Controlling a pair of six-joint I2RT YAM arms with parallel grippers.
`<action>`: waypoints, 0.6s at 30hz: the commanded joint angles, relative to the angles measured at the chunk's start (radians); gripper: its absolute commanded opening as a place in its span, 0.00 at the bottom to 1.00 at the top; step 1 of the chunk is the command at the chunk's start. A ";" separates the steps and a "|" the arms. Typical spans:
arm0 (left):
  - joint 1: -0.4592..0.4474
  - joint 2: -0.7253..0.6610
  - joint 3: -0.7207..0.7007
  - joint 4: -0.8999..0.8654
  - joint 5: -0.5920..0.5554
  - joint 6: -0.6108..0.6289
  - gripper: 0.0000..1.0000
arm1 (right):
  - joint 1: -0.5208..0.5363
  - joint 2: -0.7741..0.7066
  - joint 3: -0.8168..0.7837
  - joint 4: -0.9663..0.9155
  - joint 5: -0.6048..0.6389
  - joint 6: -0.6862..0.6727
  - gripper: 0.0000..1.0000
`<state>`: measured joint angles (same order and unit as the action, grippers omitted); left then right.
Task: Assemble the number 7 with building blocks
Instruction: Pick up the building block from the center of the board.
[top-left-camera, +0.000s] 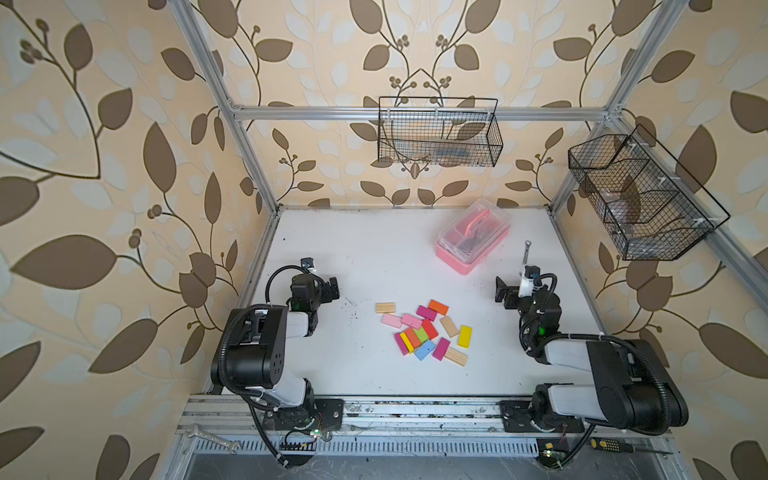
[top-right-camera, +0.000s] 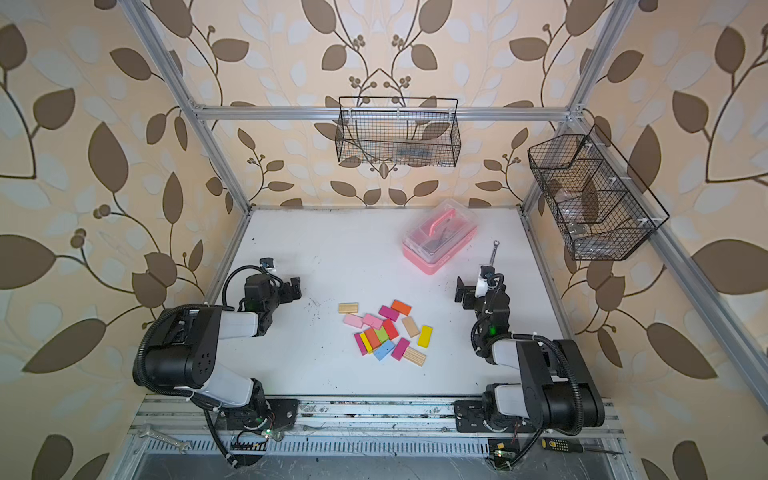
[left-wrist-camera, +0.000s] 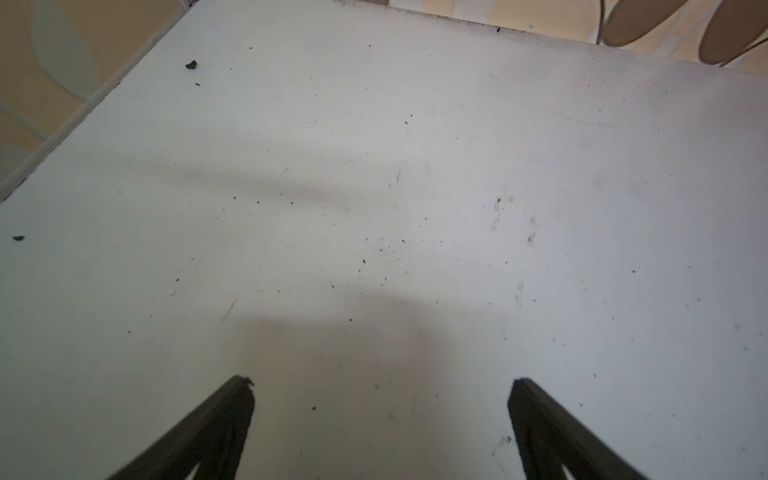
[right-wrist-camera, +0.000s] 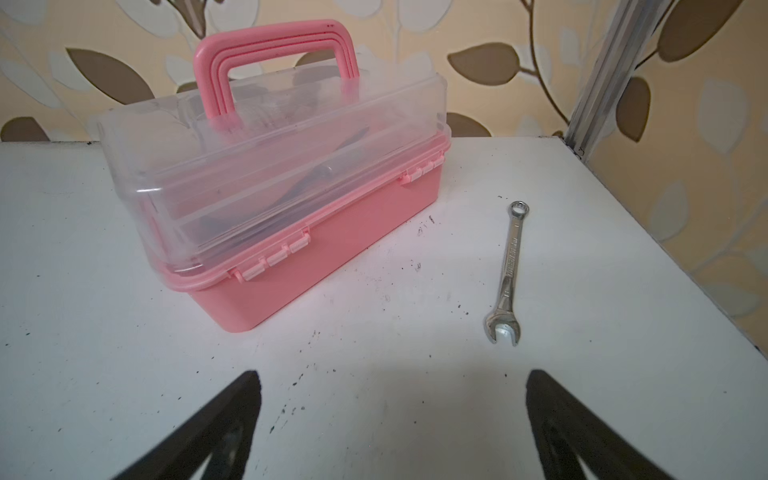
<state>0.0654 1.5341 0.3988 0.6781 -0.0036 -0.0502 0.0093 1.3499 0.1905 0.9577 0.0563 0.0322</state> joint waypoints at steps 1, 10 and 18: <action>0.000 -0.029 0.010 0.031 -0.011 0.012 0.99 | 0.001 -0.005 0.000 0.032 0.010 -0.021 1.00; 0.000 -0.029 0.009 0.031 -0.010 0.012 0.99 | 0.000 -0.005 0.000 0.031 0.005 -0.021 1.00; -0.001 -0.029 0.011 0.031 -0.010 0.012 0.99 | -0.003 -0.005 0.000 0.030 0.004 -0.019 1.00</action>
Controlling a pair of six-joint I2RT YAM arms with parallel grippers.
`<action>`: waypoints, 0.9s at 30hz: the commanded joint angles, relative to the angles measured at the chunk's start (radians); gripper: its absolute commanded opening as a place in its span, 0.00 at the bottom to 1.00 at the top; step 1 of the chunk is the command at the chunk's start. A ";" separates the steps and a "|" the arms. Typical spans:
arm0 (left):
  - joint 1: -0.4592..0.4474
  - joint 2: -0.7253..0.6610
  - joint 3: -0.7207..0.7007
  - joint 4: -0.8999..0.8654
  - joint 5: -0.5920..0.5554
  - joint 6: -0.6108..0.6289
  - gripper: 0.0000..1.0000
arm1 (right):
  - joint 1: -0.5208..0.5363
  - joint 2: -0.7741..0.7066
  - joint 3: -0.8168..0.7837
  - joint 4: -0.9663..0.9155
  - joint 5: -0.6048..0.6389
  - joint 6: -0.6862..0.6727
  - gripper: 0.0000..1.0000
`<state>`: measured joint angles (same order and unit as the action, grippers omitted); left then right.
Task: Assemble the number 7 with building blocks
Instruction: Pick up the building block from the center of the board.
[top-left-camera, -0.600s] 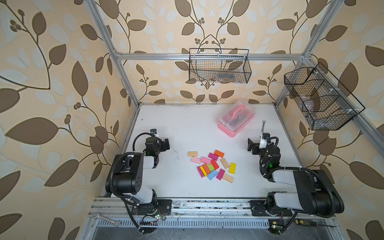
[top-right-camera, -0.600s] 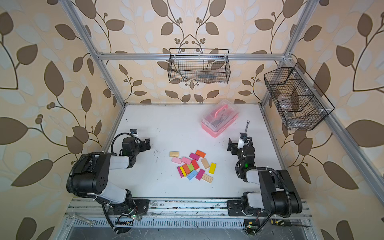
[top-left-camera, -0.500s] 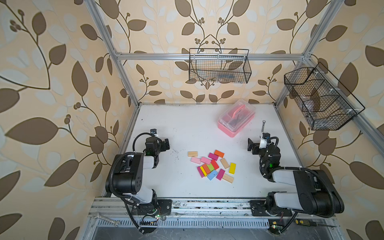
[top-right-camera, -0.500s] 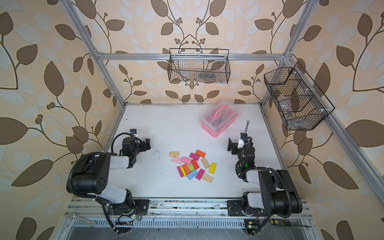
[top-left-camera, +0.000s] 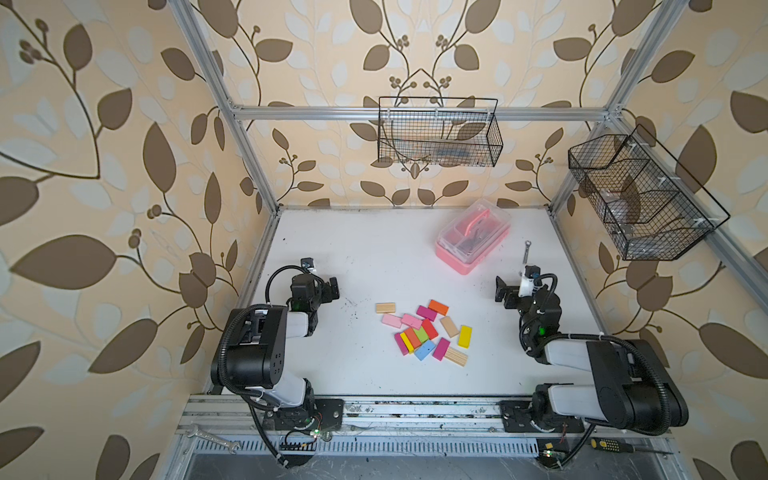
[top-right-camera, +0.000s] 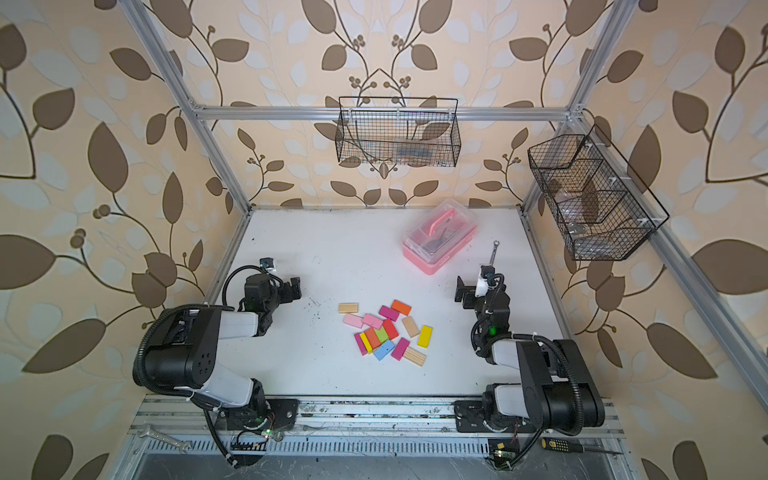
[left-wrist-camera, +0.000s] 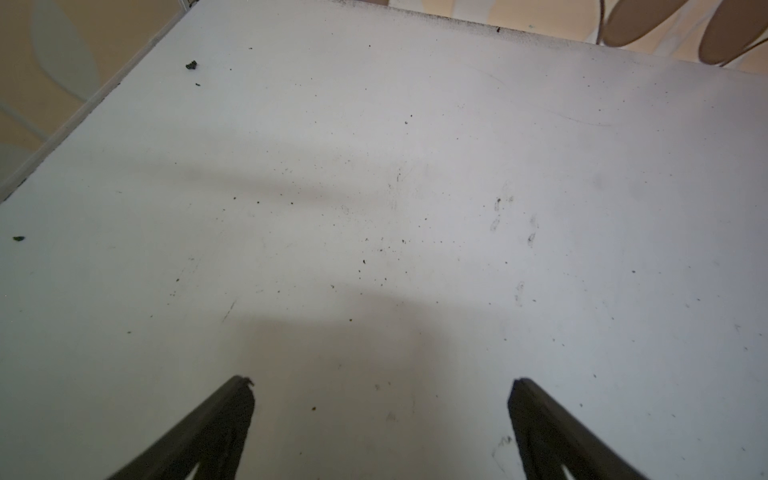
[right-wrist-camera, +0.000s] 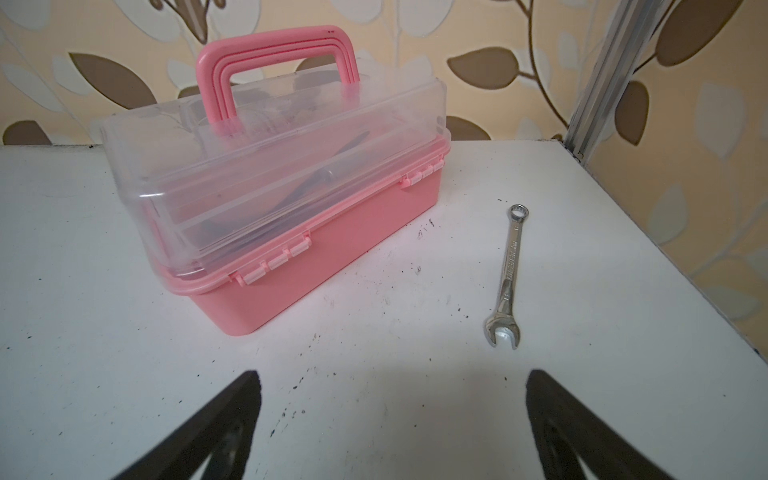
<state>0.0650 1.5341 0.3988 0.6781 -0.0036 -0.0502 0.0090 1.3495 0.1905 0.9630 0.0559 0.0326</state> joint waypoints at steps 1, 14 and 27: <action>0.001 -0.029 0.011 0.031 -0.011 0.012 0.99 | -0.003 -0.004 0.000 0.025 0.004 -0.019 1.00; 0.000 -0.029 0.010 0.031 -0.010 0.012 0.99 | -0.004 -0.006 -0.003 0.030 0.000 -0.019 1.00; -0.005 -0.150 0.042 -0.098 -0.039 0.014 0.99 | -0.009 -0.254 0.055 -0.246 0.129 0.035 1.00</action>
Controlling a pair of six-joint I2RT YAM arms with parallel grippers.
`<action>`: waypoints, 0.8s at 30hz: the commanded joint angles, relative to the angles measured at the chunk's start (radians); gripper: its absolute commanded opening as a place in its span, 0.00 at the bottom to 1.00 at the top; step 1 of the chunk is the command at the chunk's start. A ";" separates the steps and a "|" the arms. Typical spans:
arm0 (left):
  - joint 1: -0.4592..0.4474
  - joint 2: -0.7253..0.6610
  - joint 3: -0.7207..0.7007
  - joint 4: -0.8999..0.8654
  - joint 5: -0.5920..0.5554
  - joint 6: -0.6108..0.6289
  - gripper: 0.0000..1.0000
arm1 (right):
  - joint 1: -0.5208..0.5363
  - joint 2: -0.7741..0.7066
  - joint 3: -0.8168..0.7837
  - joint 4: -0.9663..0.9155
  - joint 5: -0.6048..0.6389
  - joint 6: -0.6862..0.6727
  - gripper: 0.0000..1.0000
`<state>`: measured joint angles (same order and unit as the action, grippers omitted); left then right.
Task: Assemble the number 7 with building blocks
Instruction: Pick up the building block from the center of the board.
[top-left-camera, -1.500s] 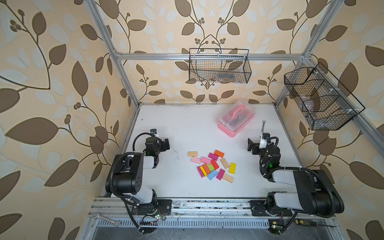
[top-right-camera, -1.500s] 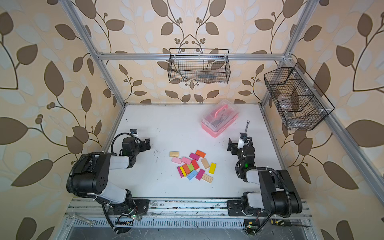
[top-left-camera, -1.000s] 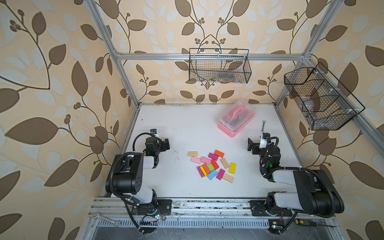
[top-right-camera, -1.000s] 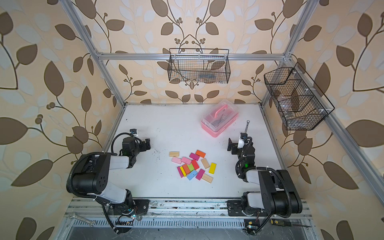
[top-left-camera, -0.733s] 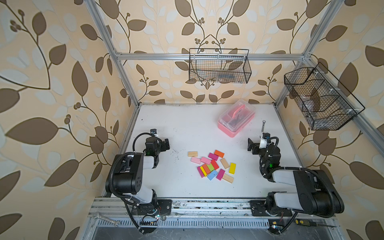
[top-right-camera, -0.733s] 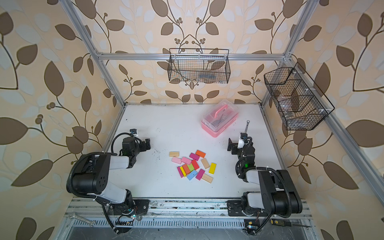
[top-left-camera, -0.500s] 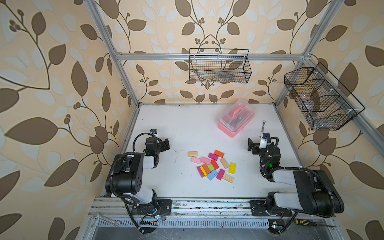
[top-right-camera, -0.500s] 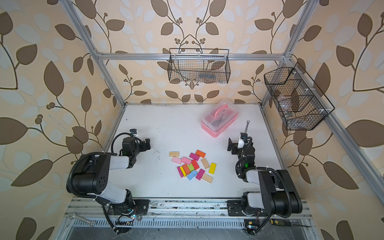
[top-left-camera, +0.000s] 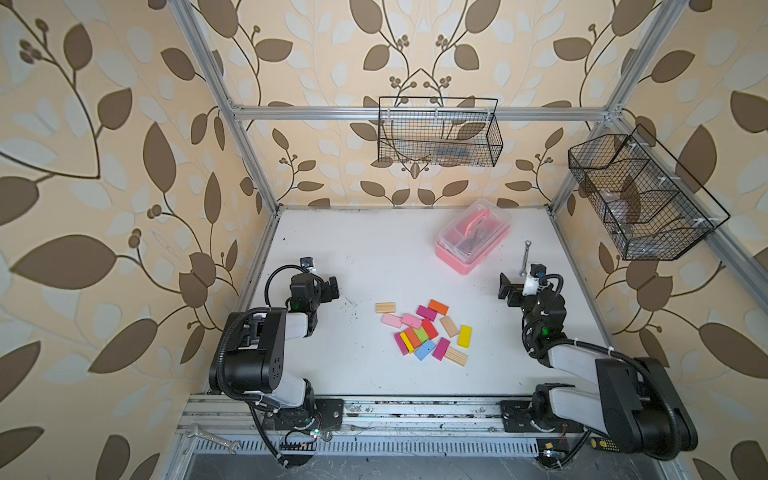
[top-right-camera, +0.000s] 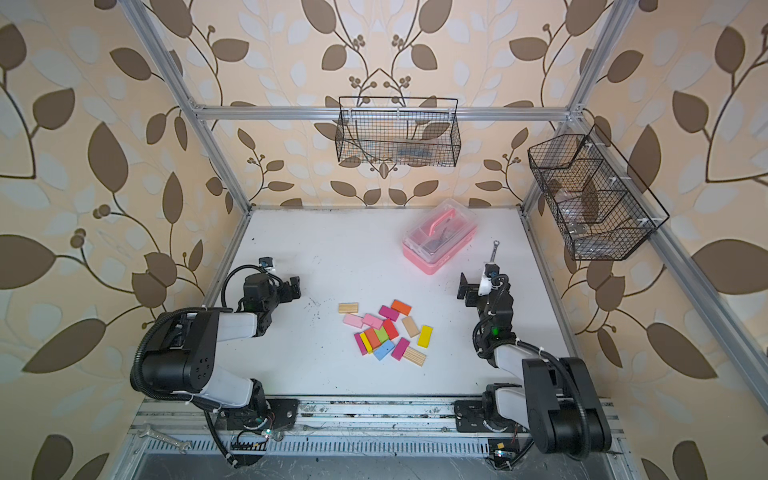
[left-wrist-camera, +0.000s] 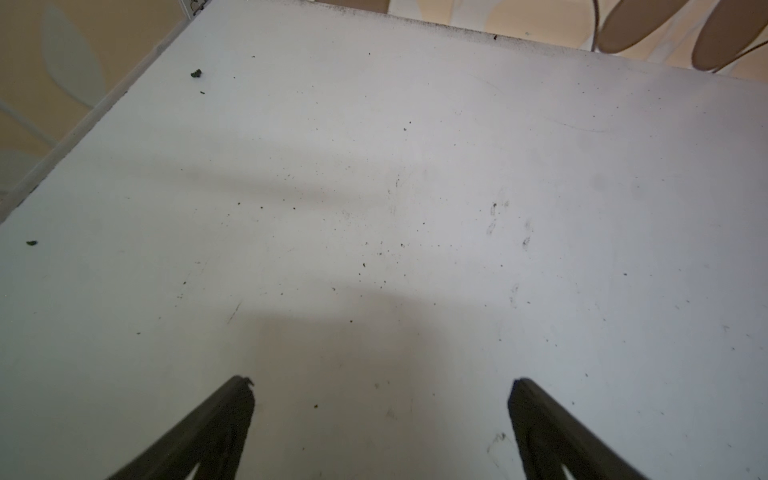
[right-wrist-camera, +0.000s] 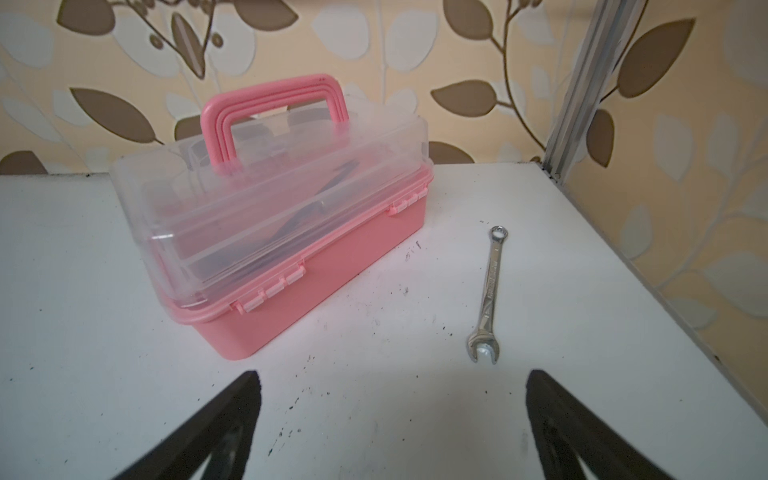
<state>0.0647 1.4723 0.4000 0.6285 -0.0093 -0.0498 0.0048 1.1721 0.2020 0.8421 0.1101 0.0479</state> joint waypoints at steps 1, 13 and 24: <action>-0.005 -0.115 0.049 -0.087 -0.050 0.006 0.99 | -0.011 -0.120 0.054 -0.166 0.108 0.065 1.00; -0.005 -0.221 0.540 -0.860 0.058 -0.311 0.99 | -0.270 -0.268 0.406 -0.883 -0.345 0.464 1.00; -0.117 -0.315 0.661 -1.226 0.330 -0.331 0.99 | 0.133 -0.116 0.668 -1.296 -0.328 0.344 1.00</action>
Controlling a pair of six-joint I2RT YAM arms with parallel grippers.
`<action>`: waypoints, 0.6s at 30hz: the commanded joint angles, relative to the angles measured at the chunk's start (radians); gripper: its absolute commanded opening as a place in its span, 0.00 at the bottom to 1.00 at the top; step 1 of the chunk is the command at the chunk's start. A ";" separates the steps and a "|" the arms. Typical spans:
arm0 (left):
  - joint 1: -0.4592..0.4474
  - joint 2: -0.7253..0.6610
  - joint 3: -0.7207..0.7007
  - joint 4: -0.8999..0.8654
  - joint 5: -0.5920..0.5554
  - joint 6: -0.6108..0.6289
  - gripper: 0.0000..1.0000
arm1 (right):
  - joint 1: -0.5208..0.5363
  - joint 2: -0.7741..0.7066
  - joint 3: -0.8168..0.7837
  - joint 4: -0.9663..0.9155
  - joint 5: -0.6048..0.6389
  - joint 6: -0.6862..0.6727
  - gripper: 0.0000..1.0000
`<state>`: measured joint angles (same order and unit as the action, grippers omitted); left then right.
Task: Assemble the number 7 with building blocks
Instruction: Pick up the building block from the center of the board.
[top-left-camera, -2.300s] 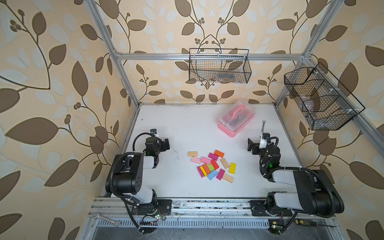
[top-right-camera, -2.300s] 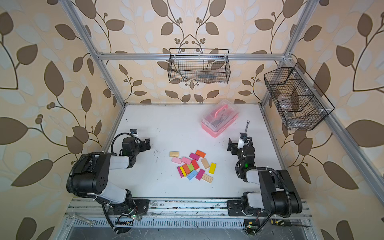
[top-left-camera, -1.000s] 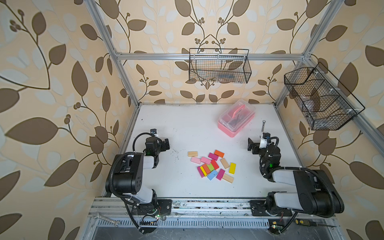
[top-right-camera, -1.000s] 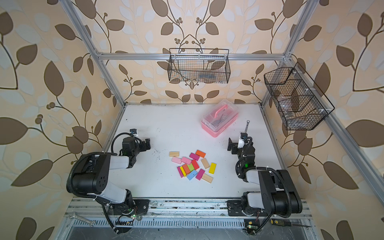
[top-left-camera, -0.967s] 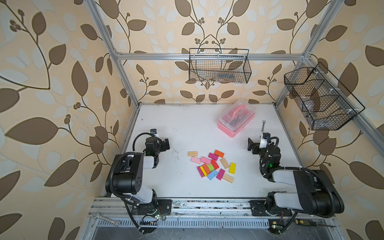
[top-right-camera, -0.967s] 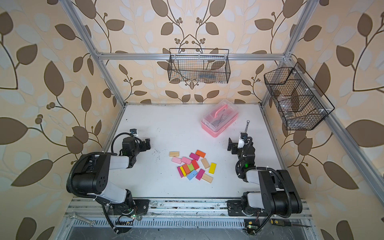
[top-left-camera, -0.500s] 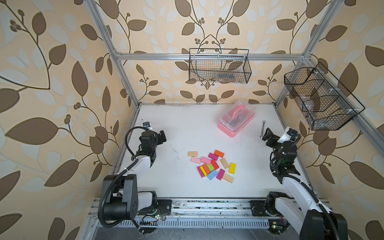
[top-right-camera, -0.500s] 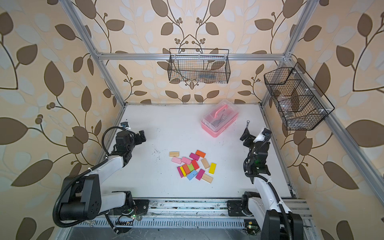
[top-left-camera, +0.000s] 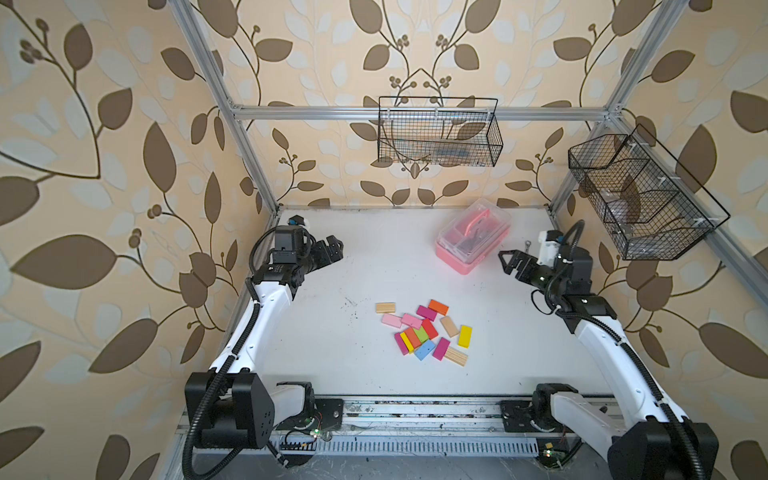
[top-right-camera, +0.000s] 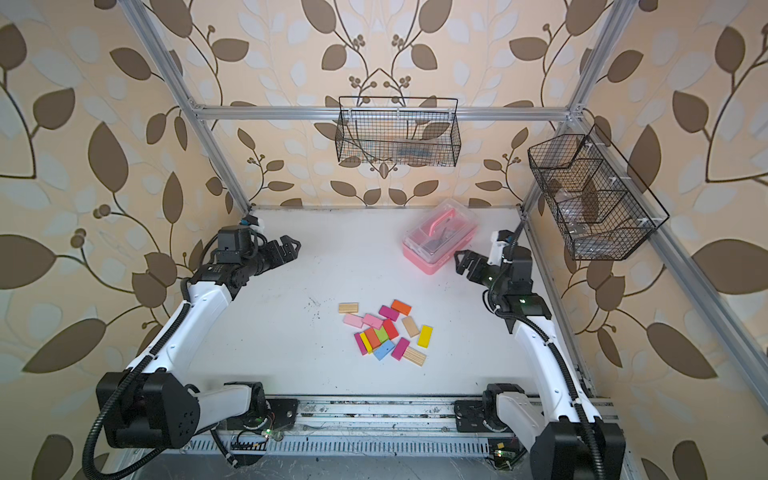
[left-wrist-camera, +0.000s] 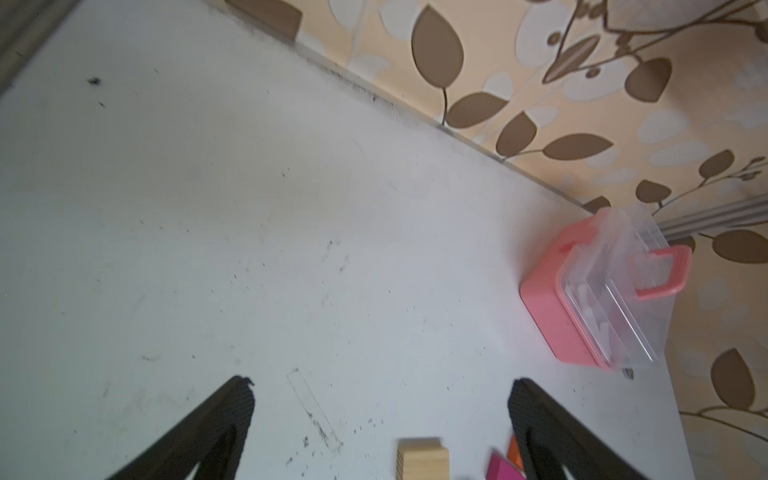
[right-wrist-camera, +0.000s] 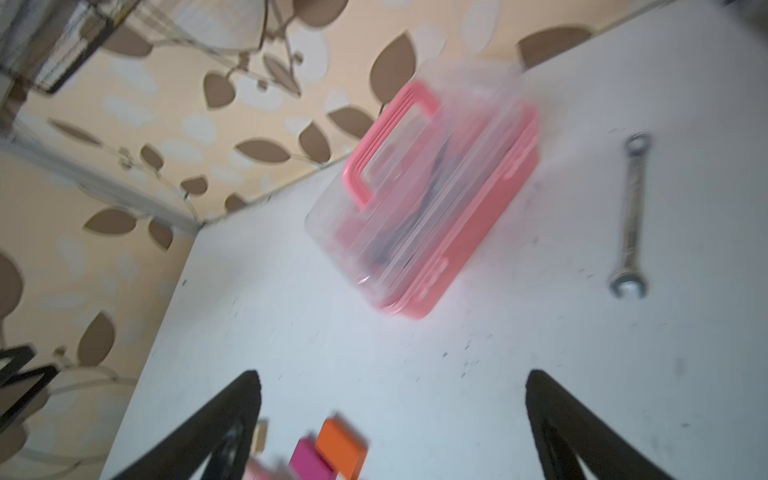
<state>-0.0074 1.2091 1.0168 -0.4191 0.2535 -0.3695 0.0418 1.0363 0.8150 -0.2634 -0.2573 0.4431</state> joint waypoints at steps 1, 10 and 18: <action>-0.074 -0.058 0.046 -0.214 0.051 -0.010 0.99 | 0.141 0.035 0.065 -0.214 0.058 -0.052 1.00; -0.279 0.000 0.033 -0.359 -0.068 -0.003 0.99 | 0.317 0.100 0.028 -0.209 0.080 0.008 1.00; -0.368 0.211 0.083 -0.378 -0.111 -0.002 0.98 | 0.321 0.116 -0.004 -0.171 0.057 0.019 1.00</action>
<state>-0.3553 1.3861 1.0416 -0.7578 0.1913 -0.3729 0.3588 1.1484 0.8341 -0.4431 -0.1989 0.4522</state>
